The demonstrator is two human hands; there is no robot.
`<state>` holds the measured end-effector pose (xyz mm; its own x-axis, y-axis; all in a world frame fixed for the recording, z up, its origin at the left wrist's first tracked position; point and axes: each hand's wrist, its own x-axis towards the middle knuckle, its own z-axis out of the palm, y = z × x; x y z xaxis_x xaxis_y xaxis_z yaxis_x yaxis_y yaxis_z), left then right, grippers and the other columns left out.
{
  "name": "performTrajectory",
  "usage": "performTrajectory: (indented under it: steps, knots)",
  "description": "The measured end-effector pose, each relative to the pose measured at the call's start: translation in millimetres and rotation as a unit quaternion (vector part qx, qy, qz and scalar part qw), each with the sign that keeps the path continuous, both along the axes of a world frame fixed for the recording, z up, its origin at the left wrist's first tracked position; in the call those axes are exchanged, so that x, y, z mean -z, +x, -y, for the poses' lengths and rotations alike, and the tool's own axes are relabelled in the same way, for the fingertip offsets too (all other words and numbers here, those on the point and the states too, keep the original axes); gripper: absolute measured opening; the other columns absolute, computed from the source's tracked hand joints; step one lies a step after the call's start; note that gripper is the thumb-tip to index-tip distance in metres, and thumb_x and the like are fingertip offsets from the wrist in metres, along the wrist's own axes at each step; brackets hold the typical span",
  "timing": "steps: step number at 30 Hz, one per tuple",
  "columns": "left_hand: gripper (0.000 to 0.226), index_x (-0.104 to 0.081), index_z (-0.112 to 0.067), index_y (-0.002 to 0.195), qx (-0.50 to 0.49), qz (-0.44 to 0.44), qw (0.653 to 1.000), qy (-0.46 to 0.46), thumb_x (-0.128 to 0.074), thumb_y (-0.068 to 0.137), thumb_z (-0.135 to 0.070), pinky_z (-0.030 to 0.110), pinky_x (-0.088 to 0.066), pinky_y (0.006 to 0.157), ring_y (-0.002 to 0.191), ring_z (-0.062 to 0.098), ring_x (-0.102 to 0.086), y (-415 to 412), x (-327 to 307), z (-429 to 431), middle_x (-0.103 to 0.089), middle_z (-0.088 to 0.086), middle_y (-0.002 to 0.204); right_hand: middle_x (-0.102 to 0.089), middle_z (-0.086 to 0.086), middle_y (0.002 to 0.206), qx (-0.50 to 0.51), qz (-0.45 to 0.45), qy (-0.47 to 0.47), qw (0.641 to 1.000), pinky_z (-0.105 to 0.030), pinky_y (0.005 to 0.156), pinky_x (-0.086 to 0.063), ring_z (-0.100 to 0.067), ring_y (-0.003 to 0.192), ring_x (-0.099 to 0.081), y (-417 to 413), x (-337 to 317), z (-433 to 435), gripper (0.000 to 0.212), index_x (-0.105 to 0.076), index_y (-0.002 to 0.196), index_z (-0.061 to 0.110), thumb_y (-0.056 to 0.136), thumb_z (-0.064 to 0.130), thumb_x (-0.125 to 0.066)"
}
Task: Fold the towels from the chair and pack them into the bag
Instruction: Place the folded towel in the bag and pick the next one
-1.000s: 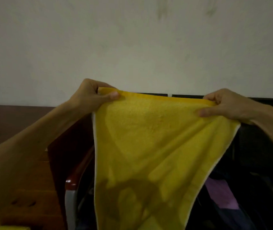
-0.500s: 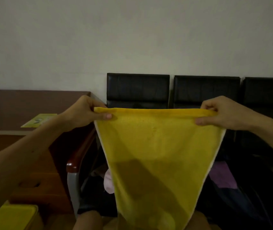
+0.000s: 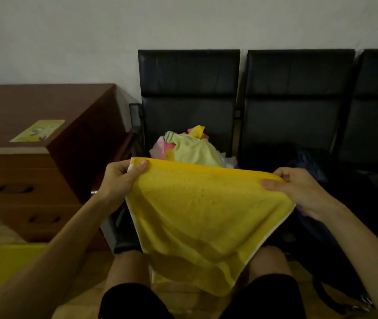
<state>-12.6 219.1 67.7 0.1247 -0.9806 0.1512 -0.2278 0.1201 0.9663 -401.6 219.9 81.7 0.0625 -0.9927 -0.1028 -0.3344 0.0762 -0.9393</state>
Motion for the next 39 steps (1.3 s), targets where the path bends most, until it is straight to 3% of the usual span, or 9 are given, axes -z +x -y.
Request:
performTrajectory:
  steps: [5,10,18,23,26,28,32,35,39]
  knots:
    - [0.018,-0.073,-0.013,0.091,-0.029,-0.034,0.998,0.034,-0.064,0.093,-0.029,0.03,-0.061,0.064,0.077,0.016,-0.073,5.0,24.2,1.0,-0.075,-0.002,0.081,-0.07,-0.005,0.073,0.041,0.116,0.006,0.992,-0.023,0.056,-0.054,-0.015,0.067,-0.067,1.0,22.3,0.6,0.058,-0.07,0.086,0.006,0.051,0.049,-0.088]
    - [0.011,-0.072,-0.017,0.088,-0.086,-0.085,0.991,0.063,-0.068,0.09,-0.027,0.037,-0.06,0.07,0.081,0.022,-0.073,-6.2,39.1,-2.0,-0.074,0.006,0.088,-0.067,-0.002,0.067,0.08,0.156,0.017,0.984,-0.024,0.054,-0.051,-0.011,0.062,-0.064,11.0,40.8,-1.5,0.009,-0.067,0.08,0.01,0.084,0.017,-0.072]
    - [0.014,-0.074,-0.013,0.09,-0.065,-0.115,0.988,0.081,-0.066,0.092,-0.024,0.03,-0.061,0.059,0.074,0.021,-0.074,-32.1,49.0,-14.0,-0.076,0.006,0.081,-0.069,-0.006,0.069,0.093,0.165,-0.004,0.982,-0.028,0.054,-0.054,-0.016,0.064,-0.067,44.5,41.5,-19.0,0.008,-0.068,0.085,0.007,0.088,0.015,-0.07]
    - [0.025,-0.076,-0.01,0.089,-0.007,-0.102,0.994,0.036,-0.068,0.082,-0.033,0.038,-0.063,0.068,0.078,0.025,-0.074,-61.7,34.0,-21.5,-0.076,0.012,0.085,-0.072,-0.01,0.074,0.06,0.189,-0.008,0.98,-0.03,0.059,-0.056,-0.019,0.068,-0.069,75.2,32.0,-31.7,0.011,-0.07,0.089,0.005,0.085,0.015,-0.071]
    - [0.043,-0.072,0.004,0.082,0.024,-0.062,0.998,-0.001,-0.073,0.086,-0.039,0.053,-0.057,0.062,0.068,0.037,-0.068,-81.2,31.8,-25.2,-0.07,0.028,0.079,-0.069,-0.008,0.064,0.035,0.198,0.0,0.98,-0.028,0.046,-0.05,-0.018,0.056,-0.064,93.8,29.5,-38.0,0.009,-0.072,0.087,0.006,0.087,0.015,-0.069]
    - [0.048,-0.068,0.009,0.078,0.044,-0.024,0.998,-0.031,-0.074,0.087,-0.039,0.051,-0.051,0.055,0.06,0.032,-0.059,-93.3,34.6,-28.2,-0.063,0.034,0.076,-0.069,-0.01,0.067,0.03,0.197,0.005,0.98,-0.026,0.043,-0.05,-0.017,0.055,-0.064,104.4,29.5,-39.6,0.013,-0.073,0.094,0.004,0.088,0.015,-0.069]
    - [0.016,-0.077,-0.002,0.091,0.077,0.002,0.996,-0.049,-0.07,0.092,-0.016,0.046,-0.054,0.068,0.075,0.025,-0.07,-111.1,32.8,-35.6,-0.074,0.015,0.081,-0.072,-0.021,0.083,0.032,0.193,0.005,0.981,-0.03,0.052,-0.057,-0.027,0.069,-0.069,115.3,30.3,-41.2,0.016,-0.074,0.099,0.003,0.09,0.015,-0.068]
    - [0.015,-0.078,-0.01,0.103,0.086,0.006,0.996,-0.037,-0.071,0.092,-0.015,0.047,-0.057,0.082,0.091,0.02,-0.073,-112.8,32.4,-37.8,-0.078,0.0,0.092,-0.073,-0.018,0.081,0.037,0.199,0.003,0.979,-0.029,0.054,-0.058,-0.023,0.071,-0.071,115.9,30.3,-41.8,0.016,-0.074,0.1,0.002,0.091,0.013,-0.067]
    - [0.011,-0.079,-0.017,0.097,0.101,0.04,0.993,-0.051,-0.07,0.093,-0.021,0.047,-0.055,0.073,0.082,0.02,-0.071,-110.9,32.2,-37.9,-0.076,-0.003,0.084,-0.075,-0.014,0.081,0.039,0.2,0.011,0.979,-0.027,0.055,-0.059,-0.019,0.072,-0.072,115.9,29.0,-41.9,0.016,-0.074,0.101,0.002,0.091,0.012,-0.067]
